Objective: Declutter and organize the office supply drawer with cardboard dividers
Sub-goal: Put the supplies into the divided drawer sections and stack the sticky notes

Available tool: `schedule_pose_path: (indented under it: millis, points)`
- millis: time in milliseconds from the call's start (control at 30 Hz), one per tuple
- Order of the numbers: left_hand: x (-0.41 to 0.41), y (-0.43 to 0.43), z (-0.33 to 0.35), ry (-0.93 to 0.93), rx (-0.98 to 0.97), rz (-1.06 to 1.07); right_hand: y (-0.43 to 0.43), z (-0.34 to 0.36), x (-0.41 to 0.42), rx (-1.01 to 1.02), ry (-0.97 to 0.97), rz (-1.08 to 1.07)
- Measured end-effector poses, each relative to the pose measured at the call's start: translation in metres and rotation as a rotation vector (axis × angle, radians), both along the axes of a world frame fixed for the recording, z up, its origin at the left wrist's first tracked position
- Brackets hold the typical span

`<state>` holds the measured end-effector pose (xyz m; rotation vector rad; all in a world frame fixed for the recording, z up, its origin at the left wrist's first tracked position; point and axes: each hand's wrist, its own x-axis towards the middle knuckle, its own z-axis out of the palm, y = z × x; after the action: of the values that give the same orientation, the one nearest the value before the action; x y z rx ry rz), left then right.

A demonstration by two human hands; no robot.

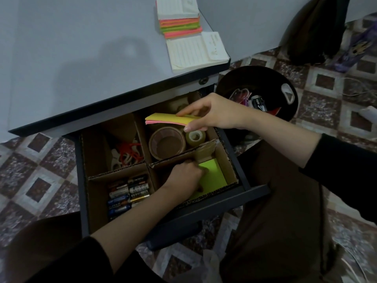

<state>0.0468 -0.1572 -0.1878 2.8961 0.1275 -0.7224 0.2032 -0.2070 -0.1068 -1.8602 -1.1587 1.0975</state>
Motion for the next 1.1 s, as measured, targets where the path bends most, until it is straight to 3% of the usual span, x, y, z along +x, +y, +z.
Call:
schedule_pose_path:
  millis: [100,200,300,367,533,633,733,800,1100]
  points:
    - [0.004,0.0,-0.001,-0.026,0.041,-0.078,-0.005,0.003,0.001,-0.007,-0.017,-0.003]
    - [-0.005,0.006,0.009,-0.061,-0.09,-0.01,-0.013,0.01,0.002,-0.012,-0.072,0.029]
    - [-0.023,0.021,0.032,-0.335,-0.421,0.247,-0.024,0.026,0.006,-0.053,-0.181,0.091]
    - [-0.041,0.038,0.048,-0.543,-0.532,0.393,-0.032,0.039,0.012,-0.091,-0.189,0.157]
    - [-0.072,0.078,0.051,-0.809,-0.339,0.546,-0.036,0.043,0.005,-0.301,-0.2,0.409]
    - [-0.072,0.089,0.035,-0.773,-0.203,0.561,-0.028,0.018,-0.021,-0.373,-0.419,0.561]
    - [-0.064,0.092,0.026,-0.672,-0.16,0.551,-0.021,0.005,-0.041,-0.362,-0.762,0.639]
    - [-0.059,0.093,0.022,-0.623,-0.143,0.532,-0.022,0.002,-0.046,-0.358,-0.881,0.673]
    - [-0.054,0.092,0.015,-0.553,-0.157,0.532,-0.033,-0.011,-0.047,-0.408,-0.865,0.761]
